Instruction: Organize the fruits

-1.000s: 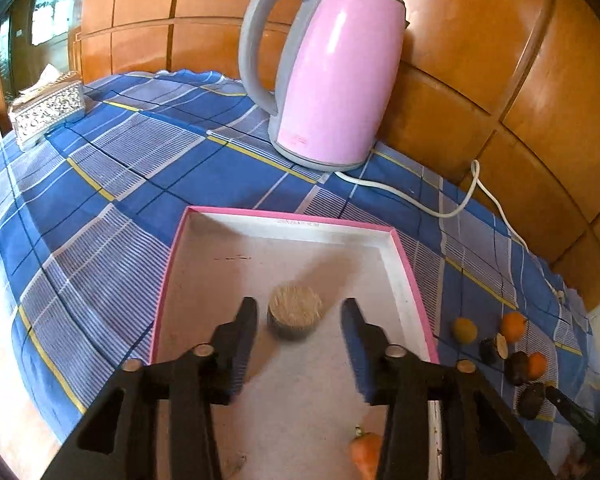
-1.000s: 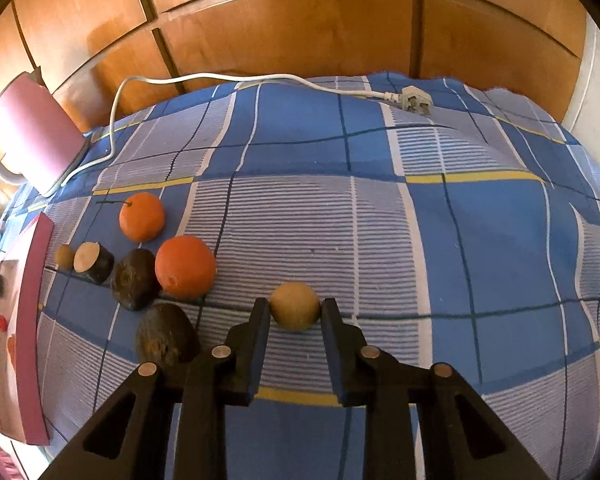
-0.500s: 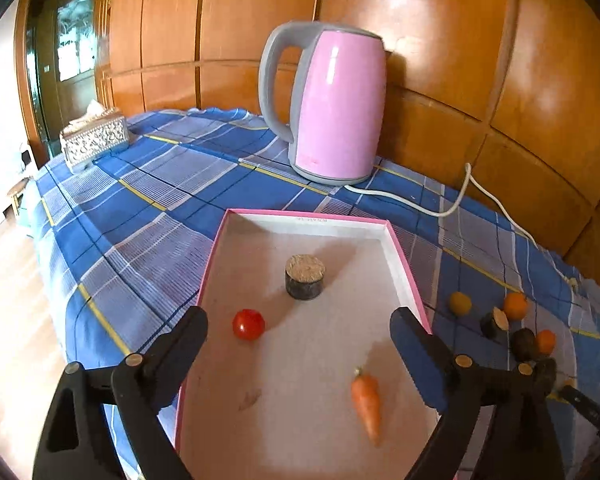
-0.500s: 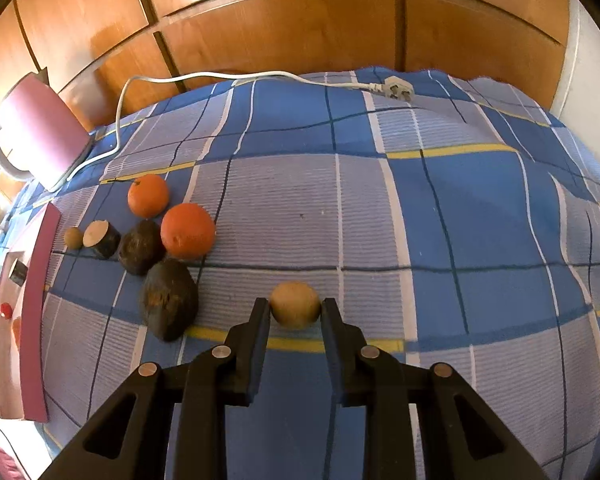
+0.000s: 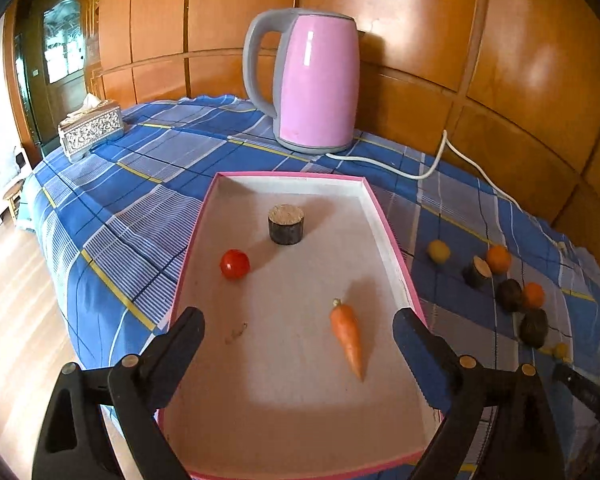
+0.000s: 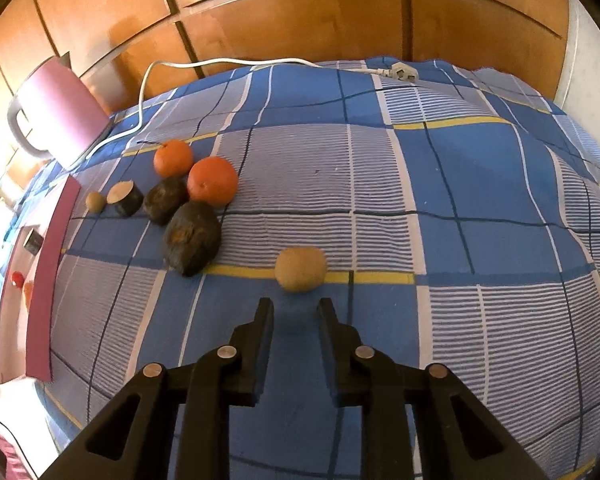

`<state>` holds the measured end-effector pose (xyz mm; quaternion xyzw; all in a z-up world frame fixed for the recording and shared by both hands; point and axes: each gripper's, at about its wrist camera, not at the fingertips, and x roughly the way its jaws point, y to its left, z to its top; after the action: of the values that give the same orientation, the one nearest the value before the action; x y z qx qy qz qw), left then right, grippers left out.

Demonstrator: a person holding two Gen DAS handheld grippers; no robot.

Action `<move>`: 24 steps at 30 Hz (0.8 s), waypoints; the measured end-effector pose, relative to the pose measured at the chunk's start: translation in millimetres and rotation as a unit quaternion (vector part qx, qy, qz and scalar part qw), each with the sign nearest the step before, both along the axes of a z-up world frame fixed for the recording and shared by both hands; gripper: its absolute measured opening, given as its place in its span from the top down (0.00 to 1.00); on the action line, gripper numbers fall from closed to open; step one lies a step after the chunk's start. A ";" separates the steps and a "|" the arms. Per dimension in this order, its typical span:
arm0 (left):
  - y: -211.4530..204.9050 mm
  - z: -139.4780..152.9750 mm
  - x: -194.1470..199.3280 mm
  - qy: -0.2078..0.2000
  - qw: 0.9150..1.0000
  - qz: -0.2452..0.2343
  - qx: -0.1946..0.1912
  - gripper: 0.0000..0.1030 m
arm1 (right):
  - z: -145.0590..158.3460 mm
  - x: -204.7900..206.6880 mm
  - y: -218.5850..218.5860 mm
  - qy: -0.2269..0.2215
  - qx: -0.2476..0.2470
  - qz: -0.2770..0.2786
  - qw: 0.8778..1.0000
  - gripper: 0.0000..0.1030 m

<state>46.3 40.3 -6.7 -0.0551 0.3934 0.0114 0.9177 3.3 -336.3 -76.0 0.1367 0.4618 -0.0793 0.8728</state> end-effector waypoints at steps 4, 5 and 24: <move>-1.8 -0.6 -5.1 0.000 1.000 -0.006 -0.004 0.04 | 2.1 -3.0 3.4 -0.005 0.003 0.007 1.000 0.83; -2.7 -1.0 -6.2 0.001 1.000 -0.009 -0.005 0.04 | 2.9 -3.4 3.9 -0.006 0.003 0.009 1.000 0.83; -10.6 -2.9 -13.0 0.005 0.999 -0.030 -0.015 0.00 | 8.2 -11.0 -19.0 -0.021 0.031 -0.023 0.999 0.65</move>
<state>33.3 29.7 -9.6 -0.0572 0.3999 -0.0216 0.9145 -7.7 -355.4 -67.8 0.1756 0.4423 -0.0818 0.8757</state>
